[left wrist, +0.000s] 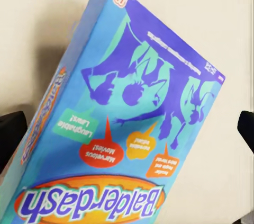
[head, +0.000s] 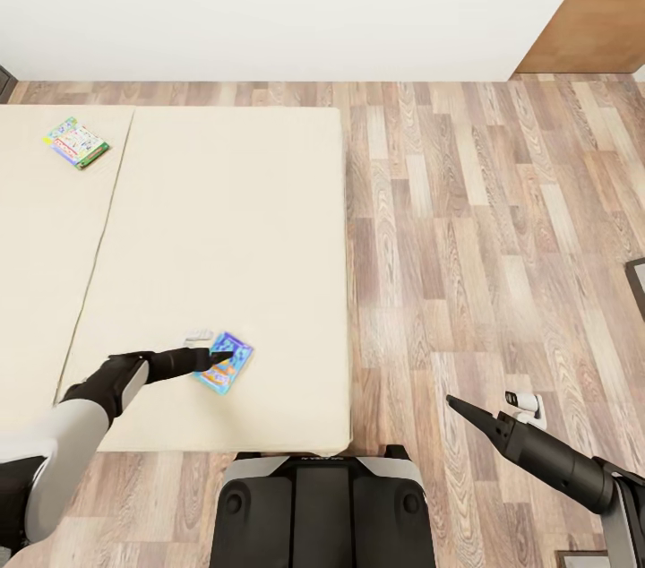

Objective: Put all the toys in the child's room - the three board games (two on the bed and one on the table), the two jigsaw puzzles on the table, and the tennis ball on the table - inside the toy box on the table in the child's room.

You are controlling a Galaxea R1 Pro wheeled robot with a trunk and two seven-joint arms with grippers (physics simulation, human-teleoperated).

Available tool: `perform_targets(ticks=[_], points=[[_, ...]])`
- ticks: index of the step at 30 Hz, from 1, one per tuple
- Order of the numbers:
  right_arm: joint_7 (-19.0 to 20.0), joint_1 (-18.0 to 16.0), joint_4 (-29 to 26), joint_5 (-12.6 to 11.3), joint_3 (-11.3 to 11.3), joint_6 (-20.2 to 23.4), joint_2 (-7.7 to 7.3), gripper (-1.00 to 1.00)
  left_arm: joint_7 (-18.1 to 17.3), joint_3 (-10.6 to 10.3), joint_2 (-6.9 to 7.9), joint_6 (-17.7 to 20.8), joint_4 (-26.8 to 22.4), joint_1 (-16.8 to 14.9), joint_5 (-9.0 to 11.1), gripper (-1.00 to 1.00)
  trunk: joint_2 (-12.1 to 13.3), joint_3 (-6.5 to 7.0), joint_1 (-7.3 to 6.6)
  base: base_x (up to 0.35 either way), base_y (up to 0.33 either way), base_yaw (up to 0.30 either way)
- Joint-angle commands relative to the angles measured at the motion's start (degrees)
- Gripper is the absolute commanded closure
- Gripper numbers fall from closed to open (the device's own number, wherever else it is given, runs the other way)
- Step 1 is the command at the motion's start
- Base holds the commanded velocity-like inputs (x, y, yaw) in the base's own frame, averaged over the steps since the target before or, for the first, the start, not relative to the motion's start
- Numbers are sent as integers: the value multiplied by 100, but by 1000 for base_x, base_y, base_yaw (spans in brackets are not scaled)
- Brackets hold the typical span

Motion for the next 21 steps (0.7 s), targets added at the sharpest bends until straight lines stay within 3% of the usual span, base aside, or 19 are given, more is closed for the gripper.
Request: perform_targets(ticks=[1, 21], points=[[11, -1, 0, -10, -2, 50, 2, -100, -33, 48, -26, 47, -5, -2, -35, -100, -9, -6, 3, 0, -36, 0], [7, 0, 2, -8, -2, 50, 6, -100, -30, 48, -87, 47, -5, 7, -35, -100, -9, -6, 3, 0, -85, 0]])
